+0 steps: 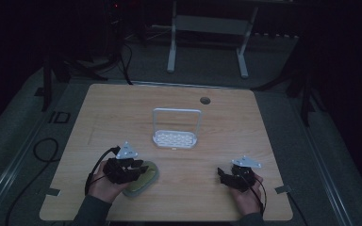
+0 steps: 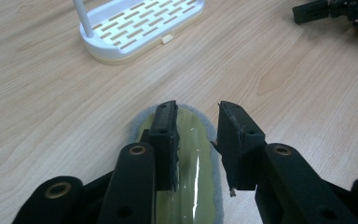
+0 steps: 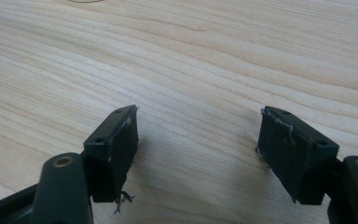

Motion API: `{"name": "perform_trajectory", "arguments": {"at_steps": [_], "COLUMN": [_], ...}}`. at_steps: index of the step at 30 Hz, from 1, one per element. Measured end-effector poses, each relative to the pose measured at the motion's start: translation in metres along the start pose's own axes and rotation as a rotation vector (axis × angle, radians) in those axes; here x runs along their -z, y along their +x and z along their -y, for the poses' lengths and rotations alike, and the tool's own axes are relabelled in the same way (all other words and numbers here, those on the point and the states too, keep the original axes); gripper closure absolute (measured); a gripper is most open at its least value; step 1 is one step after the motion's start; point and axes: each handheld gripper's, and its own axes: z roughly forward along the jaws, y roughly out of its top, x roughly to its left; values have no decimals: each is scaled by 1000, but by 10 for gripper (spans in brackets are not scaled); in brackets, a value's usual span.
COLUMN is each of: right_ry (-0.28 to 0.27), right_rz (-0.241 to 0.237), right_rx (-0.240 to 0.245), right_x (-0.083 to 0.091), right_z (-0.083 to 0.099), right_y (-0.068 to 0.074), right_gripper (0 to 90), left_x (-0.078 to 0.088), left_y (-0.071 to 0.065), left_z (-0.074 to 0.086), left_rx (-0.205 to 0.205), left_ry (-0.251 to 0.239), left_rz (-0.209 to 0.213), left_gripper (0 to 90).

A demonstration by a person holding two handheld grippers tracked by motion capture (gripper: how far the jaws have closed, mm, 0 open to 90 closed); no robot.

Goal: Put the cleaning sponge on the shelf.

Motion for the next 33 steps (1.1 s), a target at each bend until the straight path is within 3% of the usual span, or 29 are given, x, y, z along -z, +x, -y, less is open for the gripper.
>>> {"name": "perform_trajectory", "arguments": {"at_steps": [17, 33], "right_ry": [0, 0], "right_rz": [0, 0], "right_rx": [0, 0], "right_x": [0, 0], "right_z": [0, 0], "right_y": [0, 0], "right_gripper": [282, 282], "left_x": [6, -2], "left_y": [3, 7], "left_z": [-13, -22], "left_rx": [-73, -82], "left_ry": [62, 195], "left_rz": [-40, -25], "left_gripper": [677, 645]}}
